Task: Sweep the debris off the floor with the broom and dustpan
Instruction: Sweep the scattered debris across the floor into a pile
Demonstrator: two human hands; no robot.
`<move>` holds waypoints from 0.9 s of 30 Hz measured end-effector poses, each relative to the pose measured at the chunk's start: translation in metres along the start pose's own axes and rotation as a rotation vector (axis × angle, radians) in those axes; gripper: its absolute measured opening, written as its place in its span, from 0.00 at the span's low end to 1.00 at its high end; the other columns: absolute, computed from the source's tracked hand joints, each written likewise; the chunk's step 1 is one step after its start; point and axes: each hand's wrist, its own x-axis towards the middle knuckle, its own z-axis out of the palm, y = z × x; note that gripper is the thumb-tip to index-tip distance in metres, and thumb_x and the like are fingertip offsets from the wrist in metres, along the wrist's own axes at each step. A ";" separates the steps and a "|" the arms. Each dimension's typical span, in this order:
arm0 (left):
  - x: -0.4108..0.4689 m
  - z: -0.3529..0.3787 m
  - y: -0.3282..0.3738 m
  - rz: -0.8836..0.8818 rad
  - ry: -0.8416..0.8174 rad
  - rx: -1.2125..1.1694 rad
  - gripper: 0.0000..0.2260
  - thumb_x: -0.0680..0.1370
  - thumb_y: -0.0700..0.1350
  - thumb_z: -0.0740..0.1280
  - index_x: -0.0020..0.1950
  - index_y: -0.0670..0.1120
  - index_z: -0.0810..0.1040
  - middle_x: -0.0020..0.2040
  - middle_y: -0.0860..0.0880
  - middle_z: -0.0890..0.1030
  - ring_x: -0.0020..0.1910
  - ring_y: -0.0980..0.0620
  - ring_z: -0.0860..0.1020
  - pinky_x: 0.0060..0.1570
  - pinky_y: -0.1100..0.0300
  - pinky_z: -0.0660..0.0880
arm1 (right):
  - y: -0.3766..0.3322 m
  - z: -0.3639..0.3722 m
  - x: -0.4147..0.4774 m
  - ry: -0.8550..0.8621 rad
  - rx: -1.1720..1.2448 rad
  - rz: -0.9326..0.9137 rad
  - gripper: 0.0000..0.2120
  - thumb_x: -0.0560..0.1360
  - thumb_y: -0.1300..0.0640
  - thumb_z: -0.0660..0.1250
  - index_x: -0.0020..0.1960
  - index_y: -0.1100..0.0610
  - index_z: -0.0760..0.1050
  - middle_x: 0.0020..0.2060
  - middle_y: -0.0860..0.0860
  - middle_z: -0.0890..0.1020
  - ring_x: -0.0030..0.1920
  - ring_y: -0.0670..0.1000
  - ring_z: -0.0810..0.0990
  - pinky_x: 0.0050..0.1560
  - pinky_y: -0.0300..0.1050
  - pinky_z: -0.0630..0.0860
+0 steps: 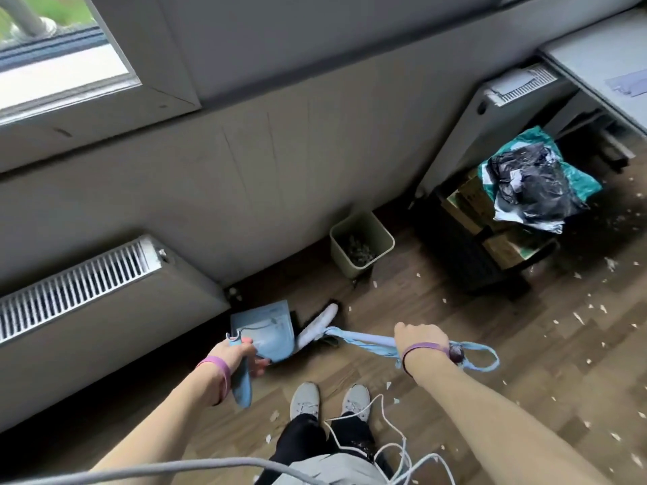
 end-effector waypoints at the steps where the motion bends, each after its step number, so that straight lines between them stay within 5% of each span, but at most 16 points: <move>1: -0.001 0.000 0.000 0.006 0.037 -0.020 0.03 0.78 0.34 0.60 0.49 0.40 0.70 0.38 0.34 0.78 0.21 0.45 0.79 0.22 0.55 0.77 | 0.002 0.002 -0.001 -0.021 0.027 0.032 0.18 0.75 0.61 0.63 0.65 0.55 0.69 0.61 0.51 0.78 0.61 0.54 0.77 0.56 0.46 0.73; 4: 0.001 -0.001 0.001 0.052 0.162 0.030 0.05 0.78 0.36 0.59 0.43 0.41 0.69 0.36 0.36 0.76 0.18 0.43 0.76 0.23 0.57 0.74 | 0.011 0.010 -0.009 -0.103 0.068 0.087 0.22 0.72 0.59 0.69 0.65 0.55 0.72 0.62 0.52 0.77 0.61 0.54 0.77 0.57 0.46 0.74; 10: -0.013 0.002 0.010 0.153 0.318 0.289 0.06 0.74 0.40 0.62 0.41 0.38 0.73 0.33 0.39 0.77 0.12 0.48 0.70 0.17 0.66 0.66 | 0.033 0.040 -0.024 -0.163 0.129 0.098 0.20 0.74 0.61 0.63 0.66 0.57 0.71 0.63 0.54 0.76 0.61 0.56 0.77 0.58 0.48 0.74; 15: -0.023 0.021 0.013 0.244 0.303 0.581 0.10 0.76 0.44 0.62 0.47 0.37 0.75 0.29 0.44 0.76 0.11 0.55 0.70 0.22 0.63 0.63 | 0.044 0.068 -0.021 -0.291 0.394 0.092 0.18 0.75 0.56 0.59 0.65 0.52 0.68 0.62 0.56 0.75 0.60 0.59 0.77 0.61 0.54 0.73; 19: -0.023 0.041 0.010 0.251 0.272 0.679 0.10 0.74 0.43 0.63 0.48 0.36 0.75 0.30 0.44 0.77 0.20 0.50 0.73 0.23 0.64 0.66 | 0.052 0.076 -0.022 -0.374 0.474 0.040 0.26 0.77 0.44 0.59 0.72 0.52 0.64 0.69 0.53 0.71 0.65 0.57 0.73 0.65 0.49 0.71; 27: -0.014 0.086 0.000 0.262 0.241 0.683 0.04 0.73 0.42 0.66 0.43 0.42 0.78 0.25 0.45 0.77 0.19 0.49 0.73 0.23 0.65 0.67 | 0.069 0.104 -0.002 -0.434 0.522 -0.051 0.26 0.81 0.57 0.55 0.77 0.47 0.53 0.74 0.52 0.64 0.69 0.55 0.69 0.64 0.44 0.68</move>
